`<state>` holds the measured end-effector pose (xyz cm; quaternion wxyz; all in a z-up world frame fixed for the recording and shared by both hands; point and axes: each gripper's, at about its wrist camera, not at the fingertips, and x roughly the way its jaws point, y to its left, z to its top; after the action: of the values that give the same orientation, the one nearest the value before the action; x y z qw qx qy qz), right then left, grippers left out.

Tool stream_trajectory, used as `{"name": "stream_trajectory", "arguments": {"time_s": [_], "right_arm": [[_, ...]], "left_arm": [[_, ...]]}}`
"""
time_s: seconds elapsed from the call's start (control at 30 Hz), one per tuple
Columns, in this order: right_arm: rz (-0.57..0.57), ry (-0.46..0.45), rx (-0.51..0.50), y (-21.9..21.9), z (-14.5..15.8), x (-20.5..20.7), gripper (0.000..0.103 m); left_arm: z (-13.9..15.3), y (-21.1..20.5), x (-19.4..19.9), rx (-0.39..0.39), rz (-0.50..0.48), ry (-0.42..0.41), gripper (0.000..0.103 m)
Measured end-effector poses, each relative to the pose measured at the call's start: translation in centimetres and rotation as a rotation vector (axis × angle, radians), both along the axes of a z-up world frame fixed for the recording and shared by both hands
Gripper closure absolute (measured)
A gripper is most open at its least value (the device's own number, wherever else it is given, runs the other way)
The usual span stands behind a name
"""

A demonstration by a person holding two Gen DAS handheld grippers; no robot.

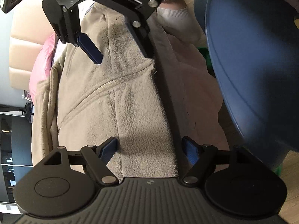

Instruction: Fold clothes

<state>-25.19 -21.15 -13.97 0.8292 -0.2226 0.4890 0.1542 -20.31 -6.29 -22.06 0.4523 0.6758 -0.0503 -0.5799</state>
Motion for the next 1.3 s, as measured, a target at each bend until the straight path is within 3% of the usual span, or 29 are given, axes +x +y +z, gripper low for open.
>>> {"name": "stream_trajectory", "arguments": {"time_s": [0.1, 0.33, 0.67, 1.03, 1.23, 1.3], "right_arm": [[0.011, -0.004, -0.012, 0.2, 0.0, -0.1, 0.018], [0.005, -0.013, 0.013, 0.0, 0.5, -0.3, 0.018], [0.045, -0.051, 0.08, 0.7, 1.6, -0.8, 0.018], [0.06, -0.079, 0.001, 1.0, 1.3, -0.8, 0.019], [0.021, -0.115, -0.08, -0.2, 2.4, -0.1, 0.037], [-0.002, -0.12, -0.105, -0.7, 2.7, 0.0, 0.039]], "left_arm": [[0.8, -0.3, 0.7, -0.005, 0.016, 0.022, 0.049], [4.3, -2.0, 3.4, 0.005, 0.178, 0.223, 0.079], [7.6, -3.6, 6.3, -0.002, 0.342, 0.432, 0.083], [12.7, -3.9, 8.4, -0.081, 0.51, 0.637, 0.084], [14.9, -4.0, 9.9, -0.131, 0.562, 0.705, 0.085], [15.3, -4.1, 10.5, -0.143, 0.58, 0.724, 0.085]]}}
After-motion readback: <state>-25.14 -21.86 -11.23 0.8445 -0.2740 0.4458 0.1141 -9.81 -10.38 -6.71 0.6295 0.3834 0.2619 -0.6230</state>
